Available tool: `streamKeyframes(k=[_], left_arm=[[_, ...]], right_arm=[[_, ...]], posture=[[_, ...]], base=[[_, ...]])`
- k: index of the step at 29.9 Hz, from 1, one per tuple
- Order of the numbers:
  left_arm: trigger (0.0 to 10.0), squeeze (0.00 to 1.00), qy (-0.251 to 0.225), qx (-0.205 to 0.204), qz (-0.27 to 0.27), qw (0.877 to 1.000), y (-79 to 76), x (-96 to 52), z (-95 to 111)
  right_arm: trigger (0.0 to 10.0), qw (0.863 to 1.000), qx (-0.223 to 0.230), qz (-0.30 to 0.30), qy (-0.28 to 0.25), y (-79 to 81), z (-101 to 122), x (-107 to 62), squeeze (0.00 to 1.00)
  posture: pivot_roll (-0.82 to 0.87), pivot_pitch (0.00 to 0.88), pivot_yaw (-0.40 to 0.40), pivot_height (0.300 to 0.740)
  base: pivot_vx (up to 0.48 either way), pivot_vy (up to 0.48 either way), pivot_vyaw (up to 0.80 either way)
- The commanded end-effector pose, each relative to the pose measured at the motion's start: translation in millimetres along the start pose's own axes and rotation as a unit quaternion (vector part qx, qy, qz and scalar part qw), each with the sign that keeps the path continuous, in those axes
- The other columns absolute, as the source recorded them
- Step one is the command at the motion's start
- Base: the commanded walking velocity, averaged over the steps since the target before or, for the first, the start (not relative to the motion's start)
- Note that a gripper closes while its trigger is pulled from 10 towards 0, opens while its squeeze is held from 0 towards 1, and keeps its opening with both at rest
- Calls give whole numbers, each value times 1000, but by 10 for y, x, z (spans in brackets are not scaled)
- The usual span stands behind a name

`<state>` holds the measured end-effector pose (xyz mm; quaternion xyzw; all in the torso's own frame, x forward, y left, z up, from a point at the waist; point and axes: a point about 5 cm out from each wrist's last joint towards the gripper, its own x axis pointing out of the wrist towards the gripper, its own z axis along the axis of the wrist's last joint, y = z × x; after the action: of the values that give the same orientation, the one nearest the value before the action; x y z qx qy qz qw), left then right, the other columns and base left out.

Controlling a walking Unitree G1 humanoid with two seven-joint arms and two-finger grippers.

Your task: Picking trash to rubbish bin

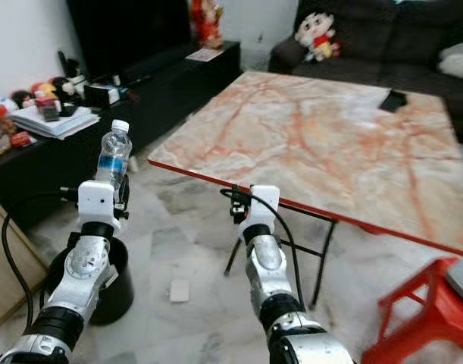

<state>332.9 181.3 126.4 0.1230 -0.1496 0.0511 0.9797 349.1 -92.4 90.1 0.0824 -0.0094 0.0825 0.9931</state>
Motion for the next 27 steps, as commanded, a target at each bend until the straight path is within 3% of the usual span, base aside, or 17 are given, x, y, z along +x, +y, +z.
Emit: streamKeyframes(k=[1,3,7,9,11,12,13,15,16,17,19,21,27], left_arm=[[10000,0,9,-6,11,1000,48,7,-22],[10000,0,18,-7,13,1000,61,-6,-54],[10000,0,105,1,6,994,133,-179,-382],[10000,0,189,-27,20,981,222,-378,-657],[10000,0,223,-42,26,974,254,-464,-759],[10000,0,264,-59,35,962,296,-588,-883],[10000,0,264,-59,35,962,296,-588,-883],[10000,0,332,-86,46,938,363,-849,-1089],[10000,0,332,-86,46,938,363,-849,-1089],[10000,0,362,-85,48,927,394,-1000,-1180],[10000,0,389,-90,47,916,394,-1111,-1246],[10000,0,428,-88,43,898,394,-1314,-1345],[10000,0,504,-76,45,859,373,-1731,-1494]], right_arm=[[10000,1000,-1,8,16,18,-51,-14,0],[10000,1000,-3,9,21,14,-71,-24,0],[10000,998,-14,11,61,-36,-229,-111,0],[10000,995,-23,8,100,-104,-381,-209,0],[10000,993,-24,5,118,-135,-444,-253,0],[10000,989,-22,1,145,-183,-544,-328,0],[10000,989,-22,1,145,-183,-544,-328,0],[10000,978,0,-27,206,-329,-769,-531,0],[10000,978,0,-27,206,-329,-769,-531,0],[10000,969,13,-50,241,-416,-899,-670,0],[10000,962,15,-61,266,-467,-986,-771,0],[10000,946,14,-77,313,-539,-1143,-969,0],[10000,915,1,-85,394,-594,-1405,-1356,0]], posture=[[24,0,-13,740],[24,0,-14,740],[26,0,-16,740],[26,0,-16,740],[20,0,-20,740],[21,0,-22,740],[21,0,-22,740],[26,0,-28,740],[26,0,-28,740],[24,0,-28,740],[24,0,-30,740],[21,0,-30,740],[21,0,-32,740]], base=[[-259,0,0],[-129,0,0],[0,0,0],[0,0,0],[0,0,0],[0,0,0],[0,0,0],[0,0,0],[0,0,0],[0,0,0],[0,0,0],[0,0,0],[0,0,0]])
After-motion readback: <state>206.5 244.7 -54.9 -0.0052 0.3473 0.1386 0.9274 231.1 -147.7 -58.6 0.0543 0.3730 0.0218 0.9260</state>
